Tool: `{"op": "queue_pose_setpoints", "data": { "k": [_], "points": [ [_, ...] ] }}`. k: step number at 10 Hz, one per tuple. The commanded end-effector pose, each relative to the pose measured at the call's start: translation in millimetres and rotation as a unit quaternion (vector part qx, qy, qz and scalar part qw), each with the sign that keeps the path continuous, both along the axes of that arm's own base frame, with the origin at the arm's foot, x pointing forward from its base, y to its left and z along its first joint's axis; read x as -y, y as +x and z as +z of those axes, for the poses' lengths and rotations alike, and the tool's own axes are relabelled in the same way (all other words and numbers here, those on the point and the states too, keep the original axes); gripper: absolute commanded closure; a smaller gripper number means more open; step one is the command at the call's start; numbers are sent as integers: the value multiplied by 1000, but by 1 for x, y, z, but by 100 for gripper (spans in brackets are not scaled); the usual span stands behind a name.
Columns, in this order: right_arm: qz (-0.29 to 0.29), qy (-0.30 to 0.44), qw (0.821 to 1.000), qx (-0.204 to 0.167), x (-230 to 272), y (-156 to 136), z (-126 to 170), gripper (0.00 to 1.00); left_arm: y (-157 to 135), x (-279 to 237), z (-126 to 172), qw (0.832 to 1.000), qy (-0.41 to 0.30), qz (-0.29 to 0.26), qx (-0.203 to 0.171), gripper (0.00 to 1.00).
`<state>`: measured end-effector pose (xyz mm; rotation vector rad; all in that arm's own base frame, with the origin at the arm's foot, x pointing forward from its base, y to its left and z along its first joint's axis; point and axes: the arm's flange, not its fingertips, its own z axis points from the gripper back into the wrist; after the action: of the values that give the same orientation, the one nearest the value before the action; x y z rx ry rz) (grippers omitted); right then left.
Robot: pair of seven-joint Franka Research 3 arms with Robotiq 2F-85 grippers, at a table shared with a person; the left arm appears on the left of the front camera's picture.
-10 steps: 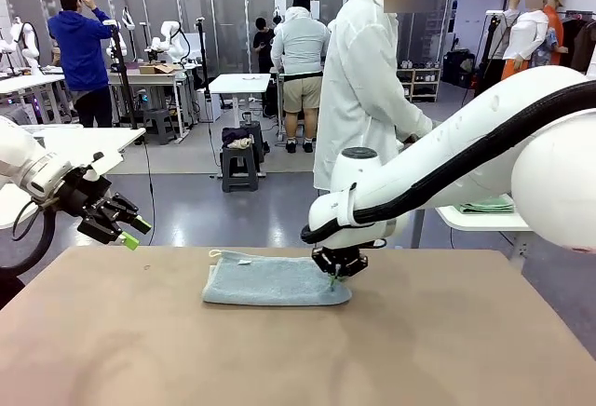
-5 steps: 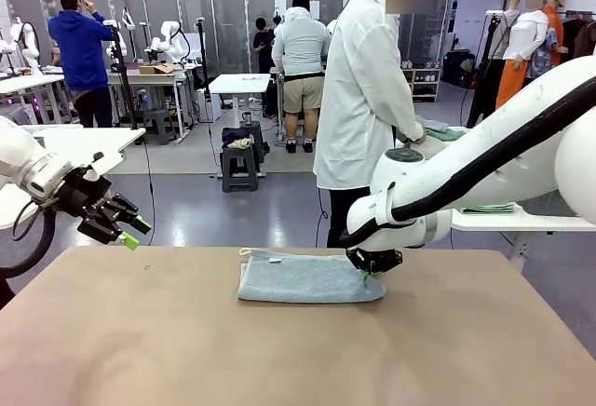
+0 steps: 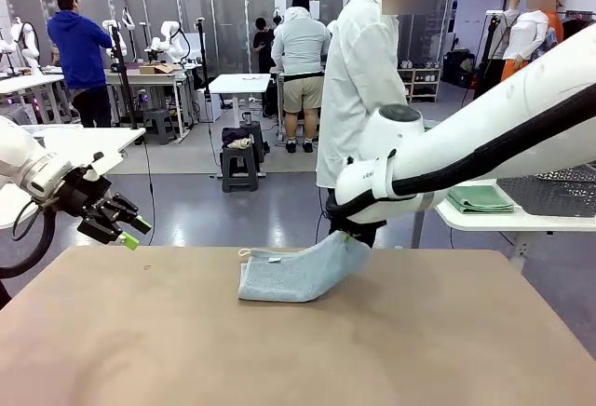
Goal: Fold the towels and place them in the basket.
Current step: When a person lays out a Towel with hook on the table, fold it in half twice.
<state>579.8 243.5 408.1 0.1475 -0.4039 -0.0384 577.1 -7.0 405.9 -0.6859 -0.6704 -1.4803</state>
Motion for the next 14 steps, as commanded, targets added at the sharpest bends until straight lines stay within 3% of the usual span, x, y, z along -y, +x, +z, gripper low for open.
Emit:
{"op": "queue_pose_setpoints", "data": {
  "k": [1,3,5,12,13,14],
  "points": [
    [-8,-31,999,-11,-60,-3,7,100,0,0,0,1000,0,-5,5,32],
    [-3,-47,998,-37,-122,3,-3,100,0,0,0,1000,0,-5,5,32],
    [-31,-52,998,-35,-167,9,-21,100,0,0,0,1000,0,-5,5,32],
    [-28,-11,997,-70,-204,24,-58,100,0,0,0,1000,0,-5,5,32],
    [-16,2,996,-88,-205,26,-60,77,0,0,0,1000,0,-5,5,32],
    [-12,11,995,-98,-206,25,-61,74,0,0,0,1000,0,-5,5,32]
  ]
}}
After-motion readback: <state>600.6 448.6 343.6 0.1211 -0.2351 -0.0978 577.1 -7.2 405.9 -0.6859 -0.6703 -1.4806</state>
